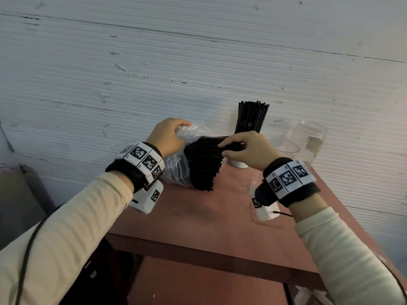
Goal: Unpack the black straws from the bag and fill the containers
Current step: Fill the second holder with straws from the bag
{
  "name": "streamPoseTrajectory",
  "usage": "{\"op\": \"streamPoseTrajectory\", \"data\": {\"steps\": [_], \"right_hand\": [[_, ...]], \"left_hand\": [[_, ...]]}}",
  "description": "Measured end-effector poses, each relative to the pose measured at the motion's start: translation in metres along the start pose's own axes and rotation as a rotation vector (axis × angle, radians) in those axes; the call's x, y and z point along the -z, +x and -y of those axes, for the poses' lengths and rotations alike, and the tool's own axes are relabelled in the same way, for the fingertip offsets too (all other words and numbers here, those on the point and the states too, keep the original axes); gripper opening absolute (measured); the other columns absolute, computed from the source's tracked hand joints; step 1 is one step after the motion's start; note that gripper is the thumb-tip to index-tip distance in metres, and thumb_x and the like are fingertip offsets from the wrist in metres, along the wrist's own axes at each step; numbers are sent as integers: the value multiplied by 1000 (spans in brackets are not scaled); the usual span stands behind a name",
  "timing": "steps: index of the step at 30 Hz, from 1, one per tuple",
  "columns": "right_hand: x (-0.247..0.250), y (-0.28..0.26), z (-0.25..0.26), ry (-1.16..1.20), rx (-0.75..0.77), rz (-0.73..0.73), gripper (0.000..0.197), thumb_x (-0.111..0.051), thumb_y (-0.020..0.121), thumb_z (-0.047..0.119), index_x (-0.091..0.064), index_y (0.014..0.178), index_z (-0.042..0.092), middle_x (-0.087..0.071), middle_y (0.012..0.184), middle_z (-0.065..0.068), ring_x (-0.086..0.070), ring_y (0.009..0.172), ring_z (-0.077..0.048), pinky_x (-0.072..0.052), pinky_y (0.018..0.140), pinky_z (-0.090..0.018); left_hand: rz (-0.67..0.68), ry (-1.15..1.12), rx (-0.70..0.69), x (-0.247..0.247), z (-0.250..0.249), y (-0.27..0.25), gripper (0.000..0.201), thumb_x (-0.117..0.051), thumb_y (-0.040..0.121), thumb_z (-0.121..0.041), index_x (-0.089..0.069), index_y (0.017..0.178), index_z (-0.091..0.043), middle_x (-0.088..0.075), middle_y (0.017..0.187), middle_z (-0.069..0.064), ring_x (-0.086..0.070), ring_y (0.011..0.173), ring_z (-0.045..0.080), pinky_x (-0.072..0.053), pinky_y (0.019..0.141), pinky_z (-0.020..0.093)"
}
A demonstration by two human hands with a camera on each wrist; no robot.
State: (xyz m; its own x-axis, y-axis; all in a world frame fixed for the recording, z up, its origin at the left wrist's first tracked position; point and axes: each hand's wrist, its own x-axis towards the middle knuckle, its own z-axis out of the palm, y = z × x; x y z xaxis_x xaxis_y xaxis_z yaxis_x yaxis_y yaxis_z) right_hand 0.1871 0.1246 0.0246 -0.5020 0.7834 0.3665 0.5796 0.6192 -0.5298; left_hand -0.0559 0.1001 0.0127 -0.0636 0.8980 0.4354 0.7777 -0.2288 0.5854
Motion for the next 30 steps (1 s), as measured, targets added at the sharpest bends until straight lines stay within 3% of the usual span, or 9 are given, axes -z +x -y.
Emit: {"op": "streamPoseTrajectory", "data": {"steps": [2, 4, 7, 11, 15, 17, 21, 25, 30], "right_hand": [[10, -8, -2, -5, 3, -5, 17, -75, 81, 20, -76, 97, 27, -72, 95, 9, -65, 86, -4, -47, 73, -14], [18, -16, -1, -12, 7, -2, 18, -75, 80, 20, -76, 97, 28, -71, 96, 12, -61, 87, 3, -43, 79, -11], [27, -27, 6, 0, 7, 18, 19, -75, 80, 19, -76, 97, 27, -72, 93, 11, -61, 78, 5, -44, 74, -8], [37, -43, 18, -32, 24, 29, 20, -75, 81, 18, -76, 100, 25, -69, 86, 12, -58, 68, 9, -41, 65, -4], [60, -58, 25, -65, 90, 32, 32, -68, 89, 25, -65, 120, 34, -66, 107, 19, -60, 92, 8, -44, 83, -12], [75, -64, 33, -17, 128, 0, 42, -62, 93, 31, -53, 133, 39, -62, 115, 19, -61, 99, 4, -47, 88, -13], [87, -62, 50, 53, 208, -244, 49, -58, 95, 34, -41, 141, 37, -48, 130, 9, -56, 111, 1, -48, 92, -15], [75, -50, 52, 33, 314, -372, 44, -56, 95, 20, -47, 138, 23, -46, 130, 13, -50, 116, -2, -44, 100, -21], [45, -48, 29, -93, 266, -270, 23, -58, 90, 11, -67, 111, 11, -64, 109, 2, -53, 97, 2, -36, 88, -3]], "left_hand": [[2, 30, -146, -1, -13, -4, 56, -71, 83, -16, -53, 136, -18, -44, 147, 1, -41, 135, 15, -25, 103, 11], [87, 38, -282, -7, -29, -9, 67, -77, 80, -22, -48, 140, -17, -38, 151, -2, -35, 138, 9, -16, 101, 0], [278, 97, -352, -26, -52, -7, 86, -83, 71, -28, -40, 145, -19, -42, 148, -3, -39, 134, 10, -25, 106, 12], [385, 173, -337, -48, -68, 4, 69, -83, 68, -29, -50, 128, -24, -65, 110, -3, -61, 100, 15, -48, 86, 30], [281, 79, -309, -55, -81, 5, 18, -73, 80, -37, -62, 86, -23, -65, 74, -6, -62, 72, 8, -46, 66, 25], [202, -101, -291, -58, -89, 2, 13, -72, 83, -39, -63, 83, -29, -66, 73, -9, -61, 70, 1, -46, 66, 20], [153, -485, -230, -60, -116, -9, 17, -71, 86, -30, -63, 83, -15, -65, 68, -1, -62, 62, 8, -50, 65, 20], [291, -690, -141, -71, -132, -24, 19, -67, 90, -23, -61, 76, -12, -60, 65, 4, -59, 65, 16, -50, 67, 23], [486, -757, 6, -95, -115, -38, 29, -74, 83, -12, -64, 101, 9, -67, 95, 25, -67, 88, 29, -55, 89, 32]]}}
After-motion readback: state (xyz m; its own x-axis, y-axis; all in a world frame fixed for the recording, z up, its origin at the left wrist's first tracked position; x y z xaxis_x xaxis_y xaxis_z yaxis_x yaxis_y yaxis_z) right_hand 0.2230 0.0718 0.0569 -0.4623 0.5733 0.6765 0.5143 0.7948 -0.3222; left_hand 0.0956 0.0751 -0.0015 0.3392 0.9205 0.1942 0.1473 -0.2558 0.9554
